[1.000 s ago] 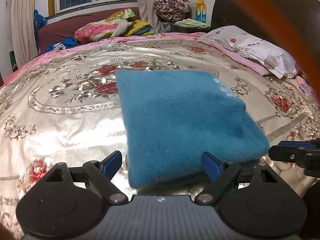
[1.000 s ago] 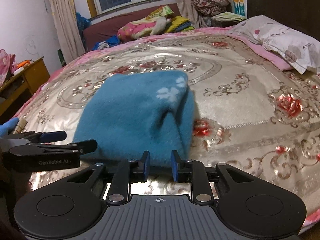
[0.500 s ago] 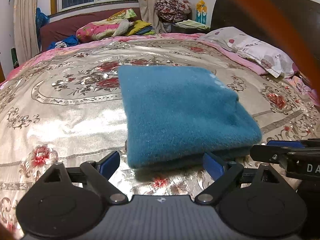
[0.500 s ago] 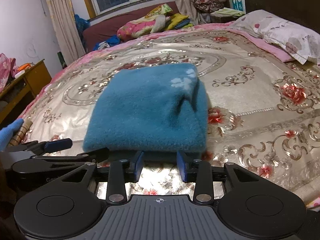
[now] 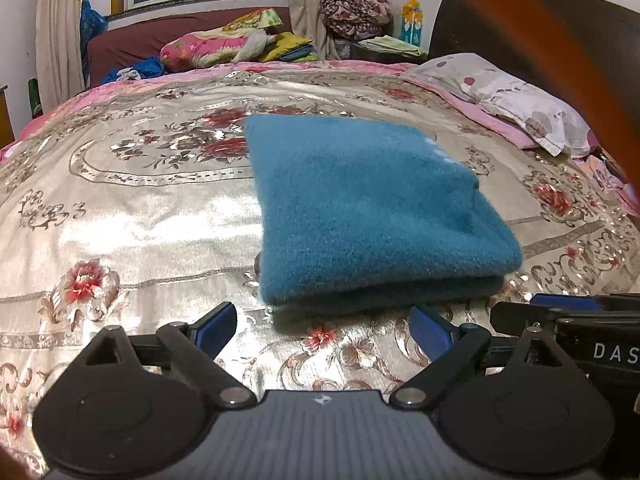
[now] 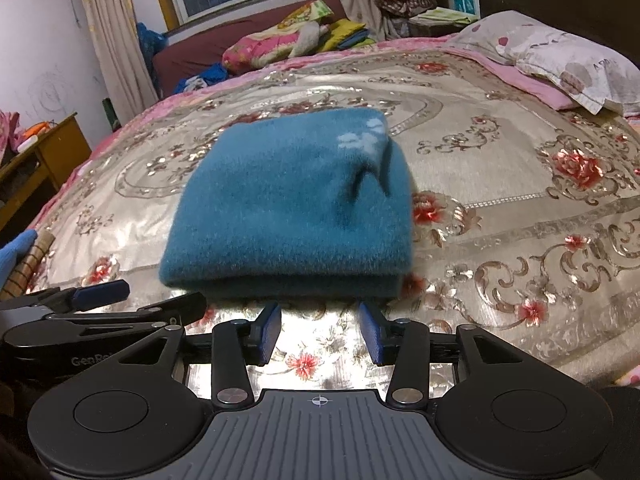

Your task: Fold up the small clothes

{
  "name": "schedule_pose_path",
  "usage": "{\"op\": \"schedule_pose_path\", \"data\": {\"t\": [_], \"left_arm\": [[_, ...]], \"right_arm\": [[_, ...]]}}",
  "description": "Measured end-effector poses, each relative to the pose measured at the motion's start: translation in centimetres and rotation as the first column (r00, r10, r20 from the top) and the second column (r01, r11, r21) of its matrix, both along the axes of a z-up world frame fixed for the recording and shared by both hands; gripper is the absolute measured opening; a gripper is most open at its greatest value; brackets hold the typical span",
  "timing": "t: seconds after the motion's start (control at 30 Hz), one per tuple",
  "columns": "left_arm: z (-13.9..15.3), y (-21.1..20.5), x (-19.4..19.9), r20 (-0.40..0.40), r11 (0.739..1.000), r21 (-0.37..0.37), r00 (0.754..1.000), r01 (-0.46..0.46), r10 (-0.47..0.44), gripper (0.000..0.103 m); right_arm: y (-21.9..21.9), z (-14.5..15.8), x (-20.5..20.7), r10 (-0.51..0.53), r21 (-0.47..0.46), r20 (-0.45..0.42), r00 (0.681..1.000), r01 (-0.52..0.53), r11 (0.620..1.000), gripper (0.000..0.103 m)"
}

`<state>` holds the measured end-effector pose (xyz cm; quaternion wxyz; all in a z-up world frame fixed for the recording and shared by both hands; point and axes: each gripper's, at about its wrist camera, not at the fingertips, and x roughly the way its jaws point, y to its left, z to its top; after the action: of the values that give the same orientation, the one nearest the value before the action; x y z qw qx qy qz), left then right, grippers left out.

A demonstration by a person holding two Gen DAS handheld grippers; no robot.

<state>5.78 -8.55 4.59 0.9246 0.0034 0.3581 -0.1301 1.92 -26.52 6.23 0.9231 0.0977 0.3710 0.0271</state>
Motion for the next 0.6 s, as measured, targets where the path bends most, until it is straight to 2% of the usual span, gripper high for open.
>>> {"op": "schedule_pose_path", "data": {"t": [0.6], "left_arm": [[-0.32,-0.73,-0.39,-0.019,0.999,0.038,1.000,-0.001,0.002,0.100]], "right_arm": [[0.03,-0.92,-0.55,-0.016,0.018,-0.021,1.000,0.016,1.000,0.045]]}}
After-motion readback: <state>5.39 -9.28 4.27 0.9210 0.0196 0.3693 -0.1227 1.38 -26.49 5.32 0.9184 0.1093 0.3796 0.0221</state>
